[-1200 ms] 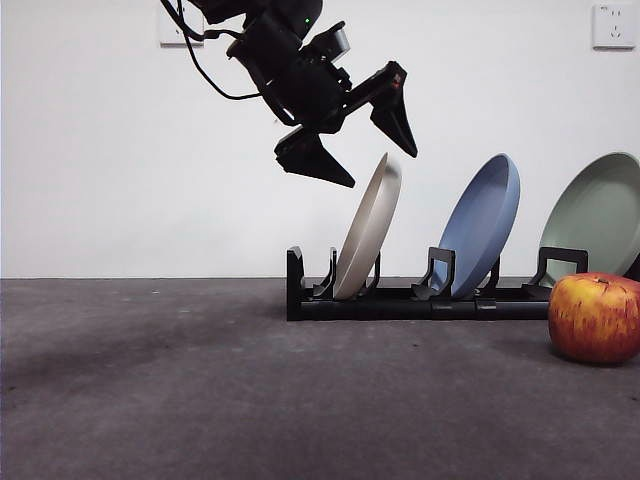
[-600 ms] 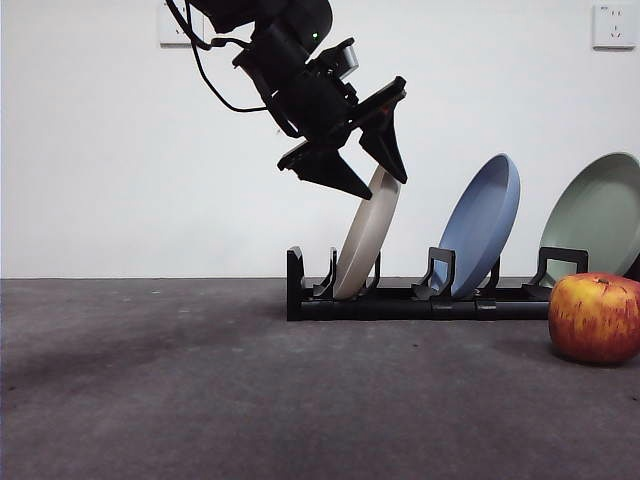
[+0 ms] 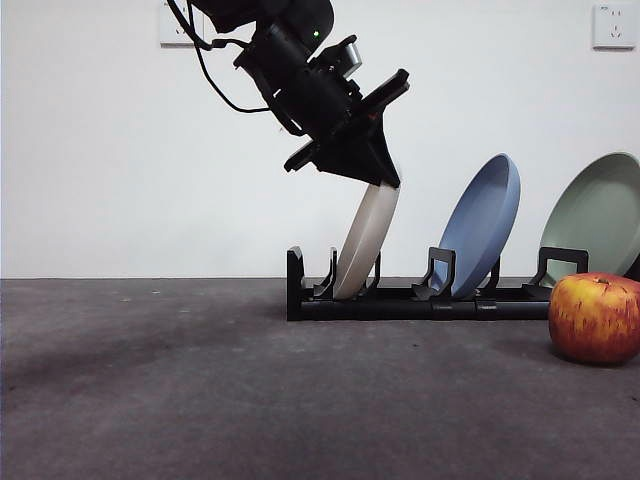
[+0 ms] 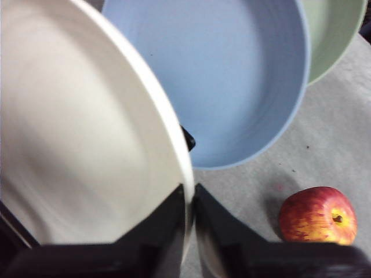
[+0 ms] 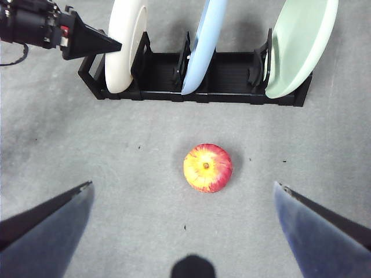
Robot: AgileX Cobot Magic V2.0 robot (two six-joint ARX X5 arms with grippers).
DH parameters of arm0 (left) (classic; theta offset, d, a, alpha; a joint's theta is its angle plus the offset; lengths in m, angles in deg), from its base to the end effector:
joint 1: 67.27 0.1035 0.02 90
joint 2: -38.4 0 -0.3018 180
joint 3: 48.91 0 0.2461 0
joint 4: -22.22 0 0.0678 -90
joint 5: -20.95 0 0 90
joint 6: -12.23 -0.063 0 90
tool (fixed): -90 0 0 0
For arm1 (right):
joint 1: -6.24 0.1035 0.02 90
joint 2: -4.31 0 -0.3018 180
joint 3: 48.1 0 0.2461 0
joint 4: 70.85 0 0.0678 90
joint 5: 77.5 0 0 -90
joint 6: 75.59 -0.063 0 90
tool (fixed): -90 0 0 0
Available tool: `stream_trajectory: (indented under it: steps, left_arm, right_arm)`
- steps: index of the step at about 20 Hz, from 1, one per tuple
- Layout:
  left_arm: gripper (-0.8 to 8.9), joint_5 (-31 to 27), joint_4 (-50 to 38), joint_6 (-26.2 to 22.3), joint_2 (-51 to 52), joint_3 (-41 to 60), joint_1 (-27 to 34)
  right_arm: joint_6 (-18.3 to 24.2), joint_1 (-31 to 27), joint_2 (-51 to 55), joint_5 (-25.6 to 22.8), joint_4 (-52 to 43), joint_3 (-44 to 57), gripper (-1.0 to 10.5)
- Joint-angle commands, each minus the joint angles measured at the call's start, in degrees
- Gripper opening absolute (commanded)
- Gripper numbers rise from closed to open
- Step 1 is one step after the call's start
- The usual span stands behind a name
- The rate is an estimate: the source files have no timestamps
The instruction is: Take the yellow plate from the plate rack,put the plate on the table,take the apple from the table,put the apple in the plate
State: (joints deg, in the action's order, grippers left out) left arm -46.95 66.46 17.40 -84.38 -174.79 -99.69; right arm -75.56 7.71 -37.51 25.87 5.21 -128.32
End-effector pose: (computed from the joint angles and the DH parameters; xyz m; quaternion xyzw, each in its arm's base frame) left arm 0.4298 -0.3010 0.2875 -0.0060 0.3689 -0.4126 0.8328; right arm 0.0897 0.0169 0.3787 0.0332 0.3210 0.1223 0.9386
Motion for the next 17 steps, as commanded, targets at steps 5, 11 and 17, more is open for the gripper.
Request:
stream_trajectory:
  steps: [5,11,17]
  left_arm:
    - [-0.06,2.3,0.0,-0.2,-0.4,-0.2,-0.1]
    - [-0.06,2.3,0.3,0.2,2.7,-0.2,-0.1]
    - [-0.06,2.4,0.5,0.1,9.1,-0.2,-0.1]
  right_arm:
    - [0.4,0.0,-0.1,0.1,-0.1,-0.3,5.7]
    - [0.4,0.0,-0.1,0.1,0.8,-0.3,5.7]
    - [0.4,0.0,-0.1,0.1,1.1,-0.3,5.7]
